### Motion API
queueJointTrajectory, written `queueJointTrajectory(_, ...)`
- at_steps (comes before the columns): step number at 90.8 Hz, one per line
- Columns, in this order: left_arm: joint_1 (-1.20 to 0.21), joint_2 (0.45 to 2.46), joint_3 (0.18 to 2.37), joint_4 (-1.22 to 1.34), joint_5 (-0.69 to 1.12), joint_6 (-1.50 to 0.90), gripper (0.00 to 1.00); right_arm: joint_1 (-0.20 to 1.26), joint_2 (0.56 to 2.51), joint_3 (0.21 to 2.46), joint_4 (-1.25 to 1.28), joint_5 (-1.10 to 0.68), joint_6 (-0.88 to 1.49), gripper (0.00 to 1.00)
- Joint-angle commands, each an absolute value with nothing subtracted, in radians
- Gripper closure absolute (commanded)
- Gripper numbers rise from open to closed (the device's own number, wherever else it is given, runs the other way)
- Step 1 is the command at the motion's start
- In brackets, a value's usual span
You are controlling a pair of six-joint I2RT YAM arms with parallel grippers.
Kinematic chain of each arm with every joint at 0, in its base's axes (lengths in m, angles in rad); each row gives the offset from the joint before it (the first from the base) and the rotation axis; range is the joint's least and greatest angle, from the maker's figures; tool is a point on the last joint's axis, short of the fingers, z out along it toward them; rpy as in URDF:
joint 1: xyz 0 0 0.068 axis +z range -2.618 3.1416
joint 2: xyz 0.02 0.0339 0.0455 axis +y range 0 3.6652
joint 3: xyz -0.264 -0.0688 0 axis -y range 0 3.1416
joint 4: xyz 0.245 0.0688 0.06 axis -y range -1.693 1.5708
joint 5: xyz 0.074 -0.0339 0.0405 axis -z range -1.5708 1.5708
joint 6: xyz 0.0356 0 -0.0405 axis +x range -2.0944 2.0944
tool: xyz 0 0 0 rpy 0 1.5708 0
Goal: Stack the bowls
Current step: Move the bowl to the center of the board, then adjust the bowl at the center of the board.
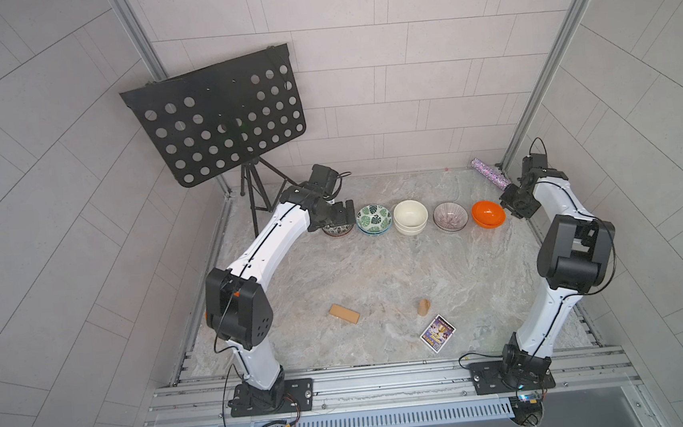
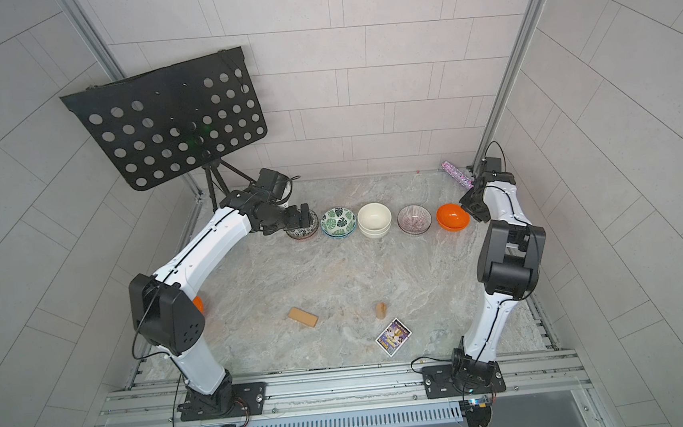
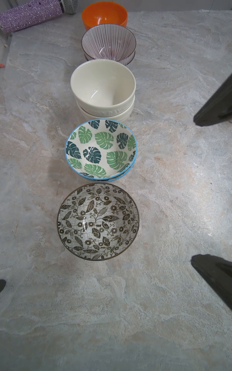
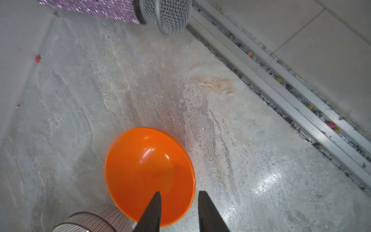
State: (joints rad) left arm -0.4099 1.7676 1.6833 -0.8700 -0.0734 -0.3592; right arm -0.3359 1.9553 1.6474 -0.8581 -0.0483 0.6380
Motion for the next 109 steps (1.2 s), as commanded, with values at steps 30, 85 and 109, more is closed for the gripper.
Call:
queueJointTrajectory(30, -0.403, 1.780, 1.705, -0.867, -0.061, -0.356, 0.00, -0.322, 1.999, 1.595, -0.798, -0.095, 0.634, 0.65)
queueJointTrajectory(85, -0.403, 1.776, 1.713, -0.873, -0.061, -0.356, 0.00, -0.322, 1.980, 1.526, -0.770, -0.082, 0.619, 0.68)
queueJointTrajectory(109, -0.404, 1.780, 1.719, -0.869, -0.041, -0.364, 0.00, -0.322, 1.938, 1.522, -0.775, -0.076, 0.608, 0.67)
